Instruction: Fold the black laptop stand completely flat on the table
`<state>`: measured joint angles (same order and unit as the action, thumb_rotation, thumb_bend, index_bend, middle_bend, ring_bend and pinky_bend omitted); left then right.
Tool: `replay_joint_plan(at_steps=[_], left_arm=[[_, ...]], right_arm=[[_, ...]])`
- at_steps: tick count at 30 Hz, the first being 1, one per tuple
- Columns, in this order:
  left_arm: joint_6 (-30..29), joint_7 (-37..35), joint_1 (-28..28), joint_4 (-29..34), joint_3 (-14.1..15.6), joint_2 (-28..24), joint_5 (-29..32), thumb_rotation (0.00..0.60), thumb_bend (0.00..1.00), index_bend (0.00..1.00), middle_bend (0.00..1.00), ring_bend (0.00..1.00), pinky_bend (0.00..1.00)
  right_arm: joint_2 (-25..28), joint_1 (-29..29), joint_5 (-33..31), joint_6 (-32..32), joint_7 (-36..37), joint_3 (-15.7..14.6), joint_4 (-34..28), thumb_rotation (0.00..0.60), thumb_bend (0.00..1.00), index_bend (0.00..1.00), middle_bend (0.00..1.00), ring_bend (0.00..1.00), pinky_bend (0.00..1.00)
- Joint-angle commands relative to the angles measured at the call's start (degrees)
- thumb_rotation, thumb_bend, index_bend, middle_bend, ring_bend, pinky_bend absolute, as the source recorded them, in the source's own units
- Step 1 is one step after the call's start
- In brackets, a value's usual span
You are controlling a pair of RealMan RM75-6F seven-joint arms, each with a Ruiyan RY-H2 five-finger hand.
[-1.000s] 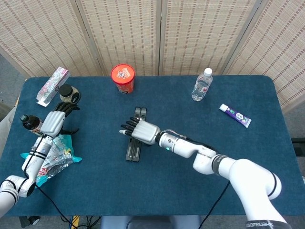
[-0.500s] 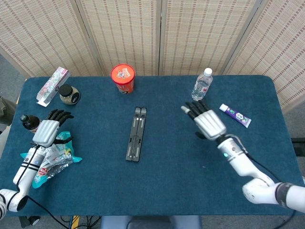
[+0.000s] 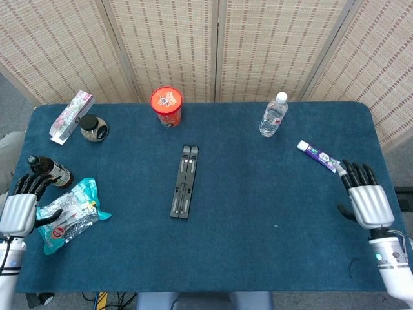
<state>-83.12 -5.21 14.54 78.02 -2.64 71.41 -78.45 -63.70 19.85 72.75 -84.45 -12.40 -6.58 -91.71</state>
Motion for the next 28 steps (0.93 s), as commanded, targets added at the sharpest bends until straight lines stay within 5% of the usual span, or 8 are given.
replay_joint_plan(at_steps=[1, 10, 28], left_arm=[[-2.61, 1.52, -2.7, 2.52, 1.08, -1.23, -0.25, 0.6, 0.16, 0.22, 0.17, 0.1, 0.04], [-6.26, 3.99, -8.15, 7.28, 4.02, -2.96, -2.52, 0.6, 0.16, 0.22, 0.17, 0.1, 0.04], [-6.27, 4.64, -9.72, 9.27, 2.62, -4.3, -4.75, 0.6, 0.16, 0.22, 0.17, 0.1, 0.04]], right_arm=[[-0.41, -4.41, 1.74, -3.24, 1.55, -1.14, 0.23, 0.6, 0.15, 0.0, 0.02, 0.0, 0.0], [0.23, -10.13, 5.09, -7.16, 1.73, -0.83, -0.79, 0.6, 0.15, 0.0, 0.02, 0.0, 0.0], [1.04, -13.94, 8.79, -7.23, 1.46, 2.6, -2.06, 0.6, 0.15, 0.0, 0.03, 0.0, 0.0]])
